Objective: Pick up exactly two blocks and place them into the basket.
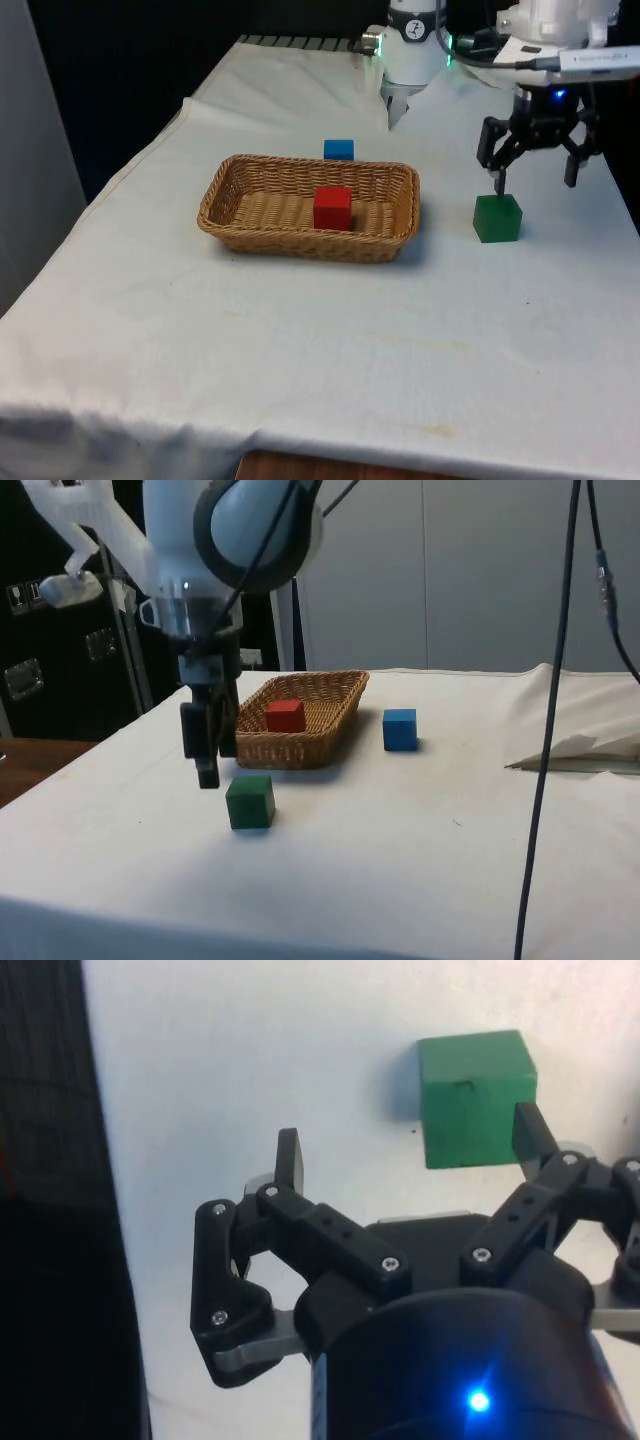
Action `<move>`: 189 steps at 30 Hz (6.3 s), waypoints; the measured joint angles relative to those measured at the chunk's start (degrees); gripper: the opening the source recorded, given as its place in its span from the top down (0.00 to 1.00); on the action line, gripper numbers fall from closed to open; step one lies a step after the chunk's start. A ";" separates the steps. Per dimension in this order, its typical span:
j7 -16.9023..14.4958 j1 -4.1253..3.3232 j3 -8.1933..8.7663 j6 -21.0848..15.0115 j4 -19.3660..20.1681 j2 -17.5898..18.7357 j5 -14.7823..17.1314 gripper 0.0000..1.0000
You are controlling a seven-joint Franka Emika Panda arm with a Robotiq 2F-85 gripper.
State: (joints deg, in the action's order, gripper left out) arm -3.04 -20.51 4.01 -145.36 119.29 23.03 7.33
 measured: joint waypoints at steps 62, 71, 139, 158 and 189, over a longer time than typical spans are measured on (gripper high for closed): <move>-1.78 0.86 2.64 -0.92 1.66 3.15 0.17 0.00; 1.72 0.86 2.58 -2.18 0.74 5.33 0.69 0.00; 1.55 1.09 10.94 5.96 5.73 -9.51 0.00 0.98; -6.13 2.23 17.48 5.90 6.76 -9.57 0.29 0.98; -18.96 4.18 26.70 5.50 2.12 -1.43 4.87 0.98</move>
State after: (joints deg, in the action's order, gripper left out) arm -22.00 -16.33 30.71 -139.86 121.41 21.60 12.20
